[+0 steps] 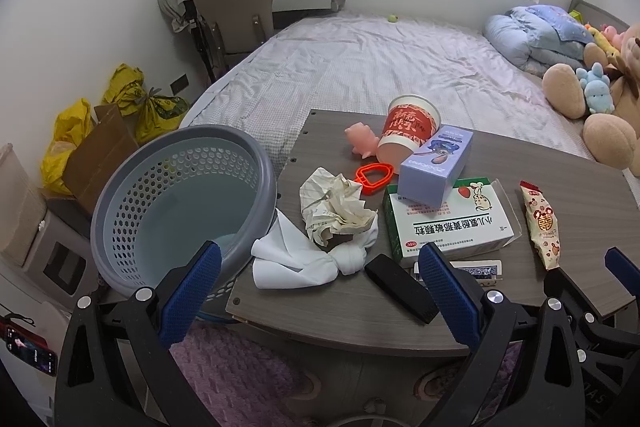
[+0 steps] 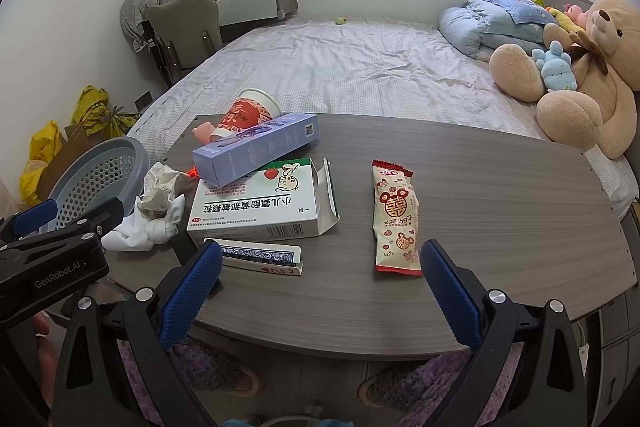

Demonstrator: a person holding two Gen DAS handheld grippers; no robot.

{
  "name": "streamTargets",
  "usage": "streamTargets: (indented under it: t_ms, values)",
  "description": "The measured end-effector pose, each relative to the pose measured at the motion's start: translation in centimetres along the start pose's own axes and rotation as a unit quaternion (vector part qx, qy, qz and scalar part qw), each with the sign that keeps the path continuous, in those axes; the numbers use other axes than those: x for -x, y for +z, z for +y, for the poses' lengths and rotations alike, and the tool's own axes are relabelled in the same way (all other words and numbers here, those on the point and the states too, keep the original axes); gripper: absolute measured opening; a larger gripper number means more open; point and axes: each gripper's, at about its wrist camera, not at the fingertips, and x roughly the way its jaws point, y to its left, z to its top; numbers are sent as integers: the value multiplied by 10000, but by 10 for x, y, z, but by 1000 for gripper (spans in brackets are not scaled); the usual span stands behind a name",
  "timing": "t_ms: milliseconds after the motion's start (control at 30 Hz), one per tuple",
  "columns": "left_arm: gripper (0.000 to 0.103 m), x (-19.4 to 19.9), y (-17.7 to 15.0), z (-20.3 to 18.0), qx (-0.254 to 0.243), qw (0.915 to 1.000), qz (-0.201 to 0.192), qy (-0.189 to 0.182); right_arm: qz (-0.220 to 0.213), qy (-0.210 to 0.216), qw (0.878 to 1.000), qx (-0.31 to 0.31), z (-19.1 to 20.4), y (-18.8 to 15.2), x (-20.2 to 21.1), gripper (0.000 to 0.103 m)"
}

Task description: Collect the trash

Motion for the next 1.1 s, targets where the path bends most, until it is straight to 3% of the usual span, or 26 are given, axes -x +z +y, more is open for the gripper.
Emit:
streamTargets:
  t_ms: [600, 1100]
  values:
    - [97, 1, 3, -2, -9, 10000, -26, -7, -13, 83, 9999, -61, -7, 0, -4, 95]
    - [97, -24, -15, 3, 0, 9994, 340, 0, 337, -241, 9983, -419, -68, -21, -33, 95]
